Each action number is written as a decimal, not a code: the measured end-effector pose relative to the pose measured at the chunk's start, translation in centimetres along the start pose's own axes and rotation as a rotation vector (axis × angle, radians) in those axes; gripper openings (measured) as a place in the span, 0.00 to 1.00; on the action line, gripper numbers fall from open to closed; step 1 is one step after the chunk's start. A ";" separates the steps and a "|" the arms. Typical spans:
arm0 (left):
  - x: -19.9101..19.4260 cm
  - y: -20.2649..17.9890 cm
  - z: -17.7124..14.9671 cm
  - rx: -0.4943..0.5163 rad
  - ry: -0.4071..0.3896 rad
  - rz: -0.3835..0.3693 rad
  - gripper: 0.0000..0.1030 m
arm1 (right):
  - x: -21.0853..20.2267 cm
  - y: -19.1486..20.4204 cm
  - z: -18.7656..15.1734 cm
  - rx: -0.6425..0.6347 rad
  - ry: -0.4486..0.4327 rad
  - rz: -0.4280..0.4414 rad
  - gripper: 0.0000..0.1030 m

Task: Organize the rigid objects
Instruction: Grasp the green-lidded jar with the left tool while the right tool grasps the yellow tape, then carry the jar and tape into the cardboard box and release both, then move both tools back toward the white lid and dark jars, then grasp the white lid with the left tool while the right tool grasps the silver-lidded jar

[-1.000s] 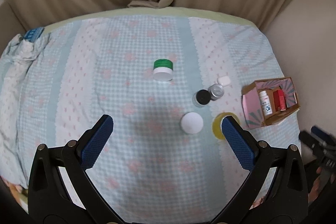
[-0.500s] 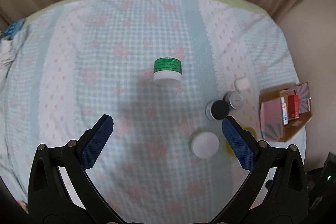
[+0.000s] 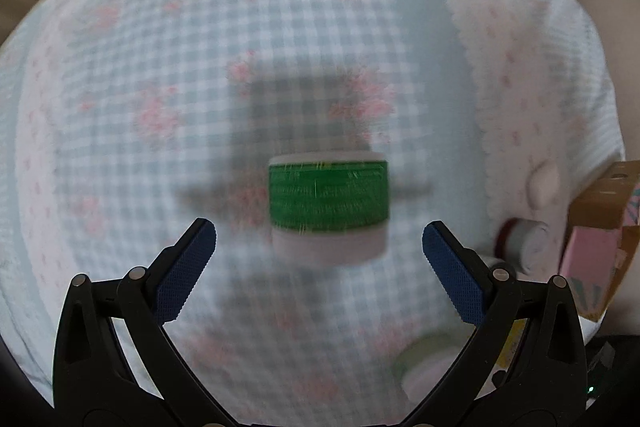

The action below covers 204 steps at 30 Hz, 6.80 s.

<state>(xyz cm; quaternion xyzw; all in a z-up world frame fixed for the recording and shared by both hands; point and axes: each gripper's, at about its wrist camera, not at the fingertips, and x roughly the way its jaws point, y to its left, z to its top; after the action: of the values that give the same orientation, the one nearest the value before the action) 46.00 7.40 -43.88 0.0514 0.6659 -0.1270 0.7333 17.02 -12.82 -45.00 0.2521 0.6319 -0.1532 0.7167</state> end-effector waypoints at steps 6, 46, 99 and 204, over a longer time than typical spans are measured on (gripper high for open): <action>2.5 0.0 1.1 -0.013 0.027 0.002 0.98 | 2.1 0.2 1.1 0.018 0.000 -0.021 1.00; -17.6 -6.1 -13.3 0.022 -0.219 -0.115 0.66 | -16.0 -1.3 -1.2 -0.105 -0.200 0.068 0.94; -3.4 -42.9 -11.4 0.039 -0.010 -0.113 0.66 | -11.1 -28.0 23.0 -0.284 0.017 0.105 0.94; -1.8 -11.1 -23.0 0.243 -0.228 0.029 1.00 | -4.1 3.0 7.4 -0.581 -0.240 0.009 0.88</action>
<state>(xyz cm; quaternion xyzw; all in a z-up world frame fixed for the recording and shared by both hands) 20.88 2.53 -43.55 0.1348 0.5575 -0.2010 0.7941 24.09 -14.83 -39.87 0.0195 0.5589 0.0081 0.8290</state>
